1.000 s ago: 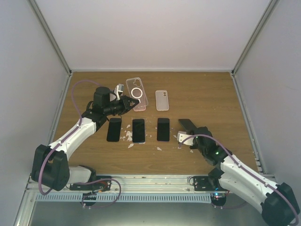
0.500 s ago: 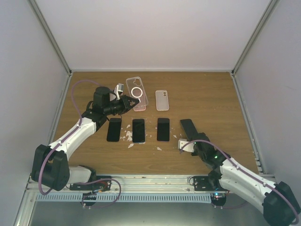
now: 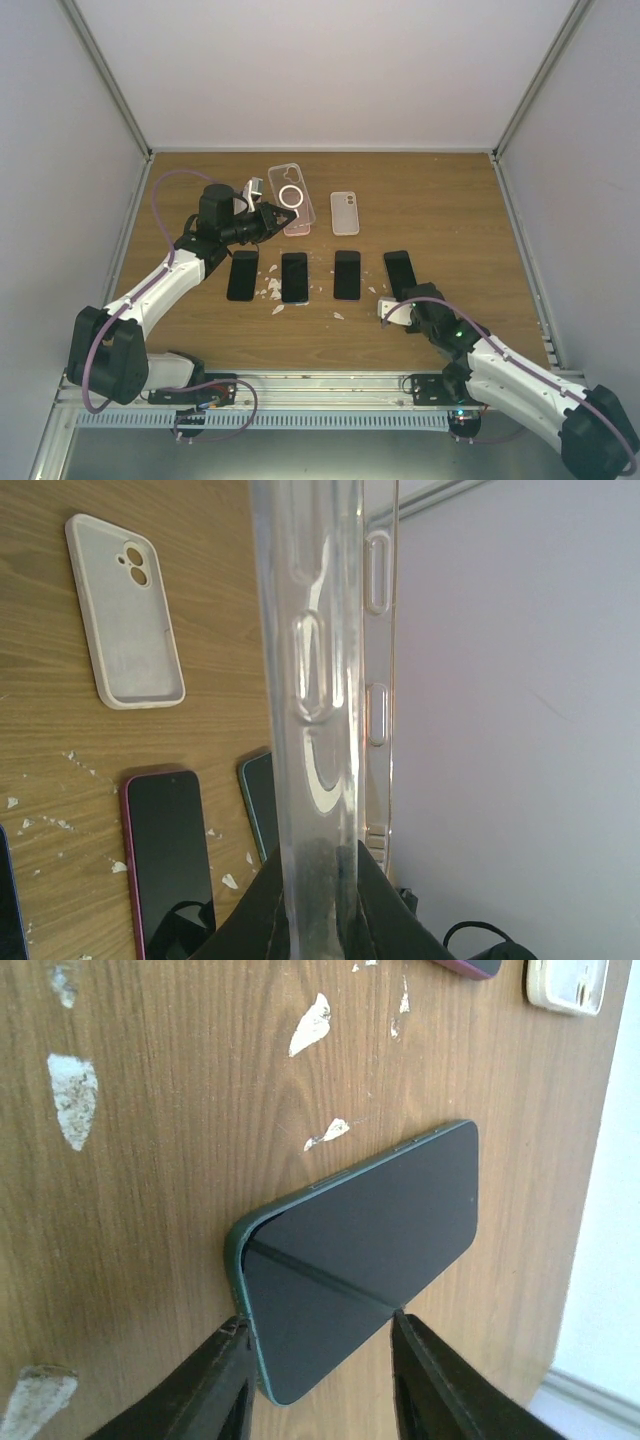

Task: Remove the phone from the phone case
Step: Place the phone at the center of the board.

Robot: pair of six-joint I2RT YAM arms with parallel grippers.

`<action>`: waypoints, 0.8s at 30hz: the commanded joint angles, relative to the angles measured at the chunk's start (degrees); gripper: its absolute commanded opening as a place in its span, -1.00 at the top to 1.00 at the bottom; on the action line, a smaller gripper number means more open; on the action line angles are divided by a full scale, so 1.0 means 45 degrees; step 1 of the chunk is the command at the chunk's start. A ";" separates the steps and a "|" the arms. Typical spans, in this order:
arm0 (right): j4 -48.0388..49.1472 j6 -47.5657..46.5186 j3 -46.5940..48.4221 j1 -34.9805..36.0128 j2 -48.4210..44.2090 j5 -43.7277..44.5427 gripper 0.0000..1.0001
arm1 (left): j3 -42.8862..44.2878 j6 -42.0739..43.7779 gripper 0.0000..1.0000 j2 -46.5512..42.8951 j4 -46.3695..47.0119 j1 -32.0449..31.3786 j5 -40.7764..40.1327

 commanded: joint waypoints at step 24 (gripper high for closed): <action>-0.2484 0.2298 0.6540 -0.5328 0.5626 -0.4537 -0.29 | 0.0182 0.0634 1.00 -0.0127 0.0624 0.0079 0.0183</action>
